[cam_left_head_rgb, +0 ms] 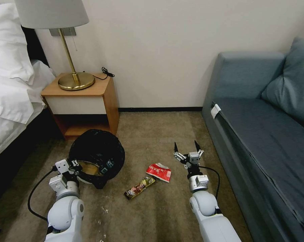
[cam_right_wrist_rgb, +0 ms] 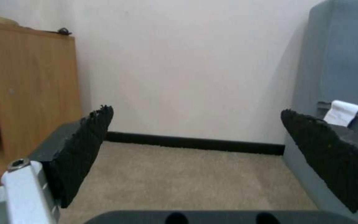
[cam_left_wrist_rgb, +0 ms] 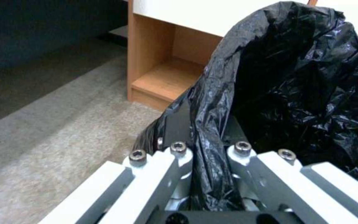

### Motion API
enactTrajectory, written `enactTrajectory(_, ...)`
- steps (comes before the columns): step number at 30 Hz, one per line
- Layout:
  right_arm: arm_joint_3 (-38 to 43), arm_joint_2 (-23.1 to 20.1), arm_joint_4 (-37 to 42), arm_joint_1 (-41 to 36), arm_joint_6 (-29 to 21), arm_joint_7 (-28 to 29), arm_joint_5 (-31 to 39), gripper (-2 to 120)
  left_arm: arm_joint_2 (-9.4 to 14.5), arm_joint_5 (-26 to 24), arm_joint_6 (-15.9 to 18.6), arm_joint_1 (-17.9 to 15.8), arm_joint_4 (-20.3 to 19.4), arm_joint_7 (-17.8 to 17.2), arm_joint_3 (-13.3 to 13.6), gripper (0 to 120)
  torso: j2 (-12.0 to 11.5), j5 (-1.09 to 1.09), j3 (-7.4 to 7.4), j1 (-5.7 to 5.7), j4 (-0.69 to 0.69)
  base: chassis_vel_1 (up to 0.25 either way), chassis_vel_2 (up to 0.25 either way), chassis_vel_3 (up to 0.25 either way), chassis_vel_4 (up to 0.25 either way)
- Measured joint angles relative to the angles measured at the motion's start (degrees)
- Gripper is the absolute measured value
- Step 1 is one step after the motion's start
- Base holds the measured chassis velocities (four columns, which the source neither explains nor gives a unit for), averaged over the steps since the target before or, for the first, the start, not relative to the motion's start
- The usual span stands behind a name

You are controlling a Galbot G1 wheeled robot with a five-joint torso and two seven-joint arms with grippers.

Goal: Pick up the trash bin, then pick up the garbage on the floor and place it into the trash bin.

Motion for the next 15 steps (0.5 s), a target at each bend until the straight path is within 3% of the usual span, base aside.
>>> enactTrajectory(8, -1.27, -1.06, -1.22, 1.49, 4.1, -1.29, -2.89, 100, -0.27, -0.3, -0.31, 0.05, 0.72, 0.11, -0.25, 4, 0.0, 0.0, 0.0, 0.0, 0.0, -0.089, 0.086, 0.081, -0.093)
enactTrajectory(15, -5.76, -4.62, -4.81, 5.72, 4.63, -5.7, -5.34, 100, -0.87, 0.48, -0.42, -0.25, 1.1, 0.13, 0.54, 4, 0.0, 0.01, -0.01, 0.0, 0.0, 0.0, 0.0, 0.0, 0.0)
